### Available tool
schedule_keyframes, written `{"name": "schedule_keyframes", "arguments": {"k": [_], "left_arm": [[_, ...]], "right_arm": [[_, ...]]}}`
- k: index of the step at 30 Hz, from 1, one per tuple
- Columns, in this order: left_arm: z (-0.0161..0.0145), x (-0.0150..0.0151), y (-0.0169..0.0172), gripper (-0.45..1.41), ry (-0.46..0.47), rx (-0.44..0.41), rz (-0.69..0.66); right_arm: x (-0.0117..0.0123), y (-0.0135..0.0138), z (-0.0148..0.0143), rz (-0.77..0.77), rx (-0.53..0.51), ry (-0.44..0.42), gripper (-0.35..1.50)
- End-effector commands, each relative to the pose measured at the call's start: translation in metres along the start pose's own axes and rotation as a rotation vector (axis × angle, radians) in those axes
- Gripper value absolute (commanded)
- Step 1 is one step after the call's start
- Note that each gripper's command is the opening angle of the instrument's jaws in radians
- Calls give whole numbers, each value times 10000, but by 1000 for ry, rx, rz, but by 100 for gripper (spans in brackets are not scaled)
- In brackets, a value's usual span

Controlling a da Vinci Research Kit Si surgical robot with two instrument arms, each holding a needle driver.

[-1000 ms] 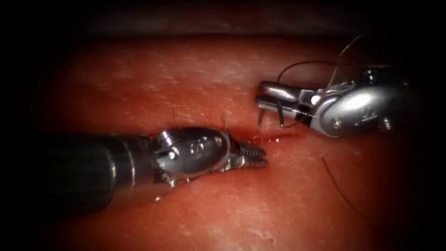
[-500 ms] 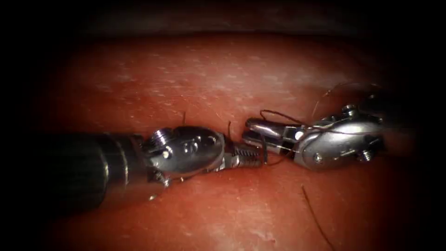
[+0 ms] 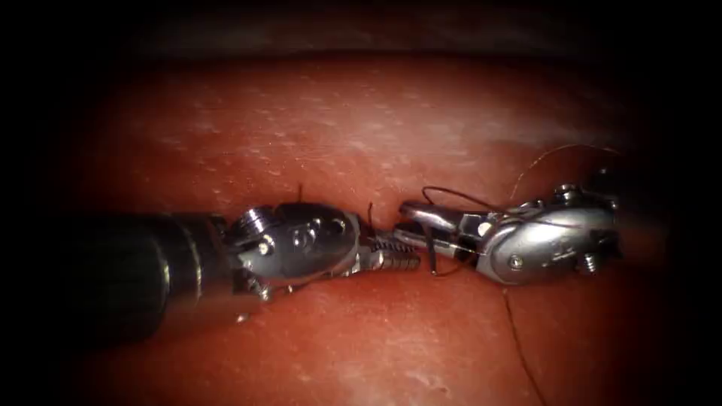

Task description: Wound Closure

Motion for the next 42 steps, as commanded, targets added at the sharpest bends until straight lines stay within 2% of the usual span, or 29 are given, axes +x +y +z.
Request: {"name": "schedule_keyframes", "arguments": {"k": [1, 8, 11, 15, 17, 22, 28, 34, 42], "left_arm": [[10, 0, -3, 5, 1, 1, 0], [10, 0, -2, 7, 1, 1, 0], [11, 1, -2, 8, 1, 2, -1], [11, 1, -2, 8, 1, 2, -1], [11, 1, -2, 8, 1, 2, 0], [11, 1, -2, 9, 1, 2, 0], [11, 1, -2, 9, 1, 2, -1], [11, 1, -2, 9, -1, 3, -1], [12, 1, -2, 9, -2, 1, -1]], "right_arm": [[-7, -5, 7, 3, 6, -4, -35], [4, 16, 6, 21, -32, 6, -35], [-1, 8, 3, 18, -32, 12, -35], [-11, -14, 4, 108, 42, -17, -35], [-13, -17, 4, 117, 50, -30, -35], [-5, -5, 5, 128, 36, -36, -35], [-9, -10, 6, 211, 36, -45, -35], [-19, -21, 7, 317, 76, -92, -35], [-13, -14, 8, 323, 63, -93, -35]]}}
